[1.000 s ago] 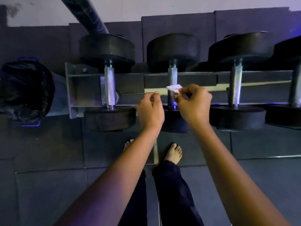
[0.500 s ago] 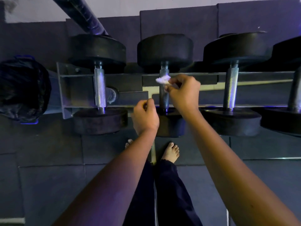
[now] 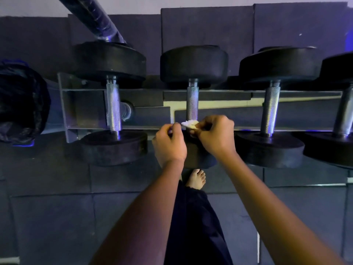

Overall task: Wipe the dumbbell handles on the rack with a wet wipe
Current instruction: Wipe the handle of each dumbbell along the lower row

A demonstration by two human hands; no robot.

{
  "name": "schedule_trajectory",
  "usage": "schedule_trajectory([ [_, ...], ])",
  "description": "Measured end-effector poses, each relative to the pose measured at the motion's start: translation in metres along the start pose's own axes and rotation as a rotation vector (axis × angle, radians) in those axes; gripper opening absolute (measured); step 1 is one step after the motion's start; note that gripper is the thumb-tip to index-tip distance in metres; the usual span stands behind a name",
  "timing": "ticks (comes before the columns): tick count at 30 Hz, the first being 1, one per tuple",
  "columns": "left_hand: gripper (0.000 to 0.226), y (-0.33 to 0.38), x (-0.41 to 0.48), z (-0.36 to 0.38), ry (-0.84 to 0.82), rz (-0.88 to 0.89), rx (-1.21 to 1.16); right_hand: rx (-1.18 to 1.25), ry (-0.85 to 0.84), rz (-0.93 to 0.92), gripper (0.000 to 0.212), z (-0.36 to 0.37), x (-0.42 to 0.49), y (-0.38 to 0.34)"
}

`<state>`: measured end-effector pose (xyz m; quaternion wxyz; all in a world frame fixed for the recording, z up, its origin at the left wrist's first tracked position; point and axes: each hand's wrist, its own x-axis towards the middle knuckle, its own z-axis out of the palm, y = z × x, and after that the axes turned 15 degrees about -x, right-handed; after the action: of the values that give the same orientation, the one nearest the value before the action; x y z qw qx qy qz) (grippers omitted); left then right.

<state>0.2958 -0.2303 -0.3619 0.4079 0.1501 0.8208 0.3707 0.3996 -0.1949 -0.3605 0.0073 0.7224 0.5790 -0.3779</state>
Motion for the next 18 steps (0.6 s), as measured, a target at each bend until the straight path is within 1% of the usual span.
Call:
schedule_trajectory([
  [2, 0.022, -0.003, 0.002, 0.001, -0.005, -0.002, -0.012, 0.006, 0.035, -0.005, 0.012, -0.003, 0.011, -0.006],
  [6, 0.023, -0.005, 0.004, 0.001, -0.017, -0.009, -0.037, 0.115, 0.187, -0.034, 0.014, -0.020, 0.046, -0.027],
  [8, 0.024, -0.005, 0.003, 0.000, -0.021, -0.010, -0.037, 0.147, 0.223, -0.021, 0.014, -0.024, 0.057, -0.034],
  [10, 0.025, -0.005, 0.002, 0.000, -0.025, -0.017, -0.031, 0.160, 0.206, -0.001, 0.013, -0.021, 0.054, -0.034],
  [15, 0.019, -0.004, 0.002, 0.000, -0.017, -0.009, -0.001, 0.056, 0.045, 0.052, 0.013, 0.000, 0.006, -0.004],
  [18, 0.020, -0.006, 0.003, 0.001, -0.007, -0.011, -0.009, 0.063, -0.006, 0.048, 0.015, 0.002, 0.002, 0.002],
])
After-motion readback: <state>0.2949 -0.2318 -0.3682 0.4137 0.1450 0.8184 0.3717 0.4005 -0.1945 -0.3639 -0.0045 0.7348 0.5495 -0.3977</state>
